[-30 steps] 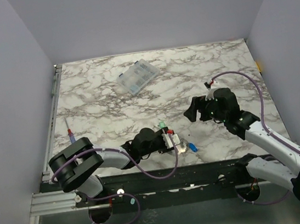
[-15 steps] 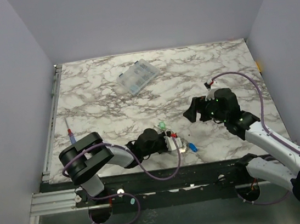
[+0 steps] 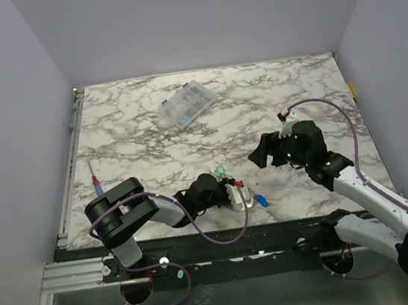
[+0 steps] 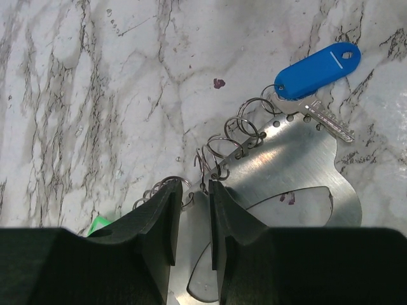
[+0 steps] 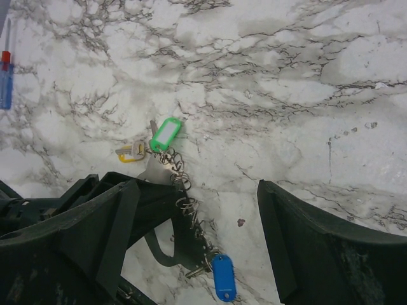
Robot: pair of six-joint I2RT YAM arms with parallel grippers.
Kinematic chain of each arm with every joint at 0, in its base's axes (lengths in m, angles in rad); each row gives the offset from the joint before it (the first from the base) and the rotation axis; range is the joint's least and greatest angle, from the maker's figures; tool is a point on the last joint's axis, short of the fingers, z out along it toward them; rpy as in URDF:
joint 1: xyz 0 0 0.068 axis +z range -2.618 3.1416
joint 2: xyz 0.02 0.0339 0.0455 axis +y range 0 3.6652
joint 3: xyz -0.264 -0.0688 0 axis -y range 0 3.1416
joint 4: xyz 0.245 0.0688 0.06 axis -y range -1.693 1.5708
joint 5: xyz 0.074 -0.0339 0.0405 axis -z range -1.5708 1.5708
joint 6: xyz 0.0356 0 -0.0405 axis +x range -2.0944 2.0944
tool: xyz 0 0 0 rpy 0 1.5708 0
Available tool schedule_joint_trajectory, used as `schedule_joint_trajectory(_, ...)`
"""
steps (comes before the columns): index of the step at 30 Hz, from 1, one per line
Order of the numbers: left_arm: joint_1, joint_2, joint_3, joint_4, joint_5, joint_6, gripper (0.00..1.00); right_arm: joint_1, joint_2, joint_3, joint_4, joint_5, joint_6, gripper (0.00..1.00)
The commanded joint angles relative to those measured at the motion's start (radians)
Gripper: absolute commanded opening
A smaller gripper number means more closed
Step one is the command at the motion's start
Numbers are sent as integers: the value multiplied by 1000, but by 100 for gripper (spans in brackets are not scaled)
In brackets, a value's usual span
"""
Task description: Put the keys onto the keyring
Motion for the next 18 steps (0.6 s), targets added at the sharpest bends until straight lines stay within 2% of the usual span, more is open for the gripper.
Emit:
schedule_joint_trajectory(1,-7,35,29,25,-13,20,30,-6,-14,-11,30,-31,-3,86)
schedule_joint_trajectory(10,-3,76,51,26,-16,15,28,-6,-16,-12,31,-39,-2,86)
schedule_joint_trajectory(18,11,74,52,24,-15,-14,16,-8,-16,-11,32,-45,-1,86)
